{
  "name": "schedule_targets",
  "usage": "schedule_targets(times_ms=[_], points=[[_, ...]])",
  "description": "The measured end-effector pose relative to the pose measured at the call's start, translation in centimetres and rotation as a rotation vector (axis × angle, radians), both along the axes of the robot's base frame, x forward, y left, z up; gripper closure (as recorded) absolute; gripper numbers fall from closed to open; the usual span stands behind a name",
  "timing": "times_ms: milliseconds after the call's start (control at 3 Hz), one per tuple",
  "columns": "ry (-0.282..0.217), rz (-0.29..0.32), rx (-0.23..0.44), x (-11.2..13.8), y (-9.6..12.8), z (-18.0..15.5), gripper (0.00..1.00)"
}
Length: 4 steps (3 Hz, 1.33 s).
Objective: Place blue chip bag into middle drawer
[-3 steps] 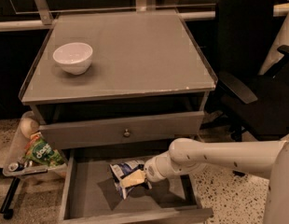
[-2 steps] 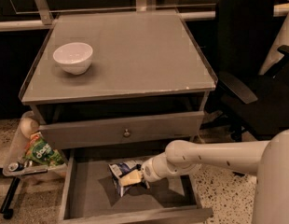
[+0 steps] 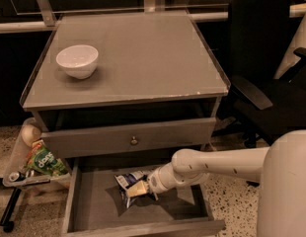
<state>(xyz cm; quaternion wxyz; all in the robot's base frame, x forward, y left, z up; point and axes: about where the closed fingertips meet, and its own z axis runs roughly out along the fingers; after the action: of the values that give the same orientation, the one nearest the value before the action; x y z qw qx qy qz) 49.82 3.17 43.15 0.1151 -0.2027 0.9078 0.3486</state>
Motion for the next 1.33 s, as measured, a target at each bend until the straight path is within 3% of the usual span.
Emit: schedule_targets(times_ms=[1000,1333], points=[[0.000,0.000,0.000,0.00,0.01,0.00,0.12],[0.000,0.000,0.000,-0.01,0.01,0.00,0.00]])
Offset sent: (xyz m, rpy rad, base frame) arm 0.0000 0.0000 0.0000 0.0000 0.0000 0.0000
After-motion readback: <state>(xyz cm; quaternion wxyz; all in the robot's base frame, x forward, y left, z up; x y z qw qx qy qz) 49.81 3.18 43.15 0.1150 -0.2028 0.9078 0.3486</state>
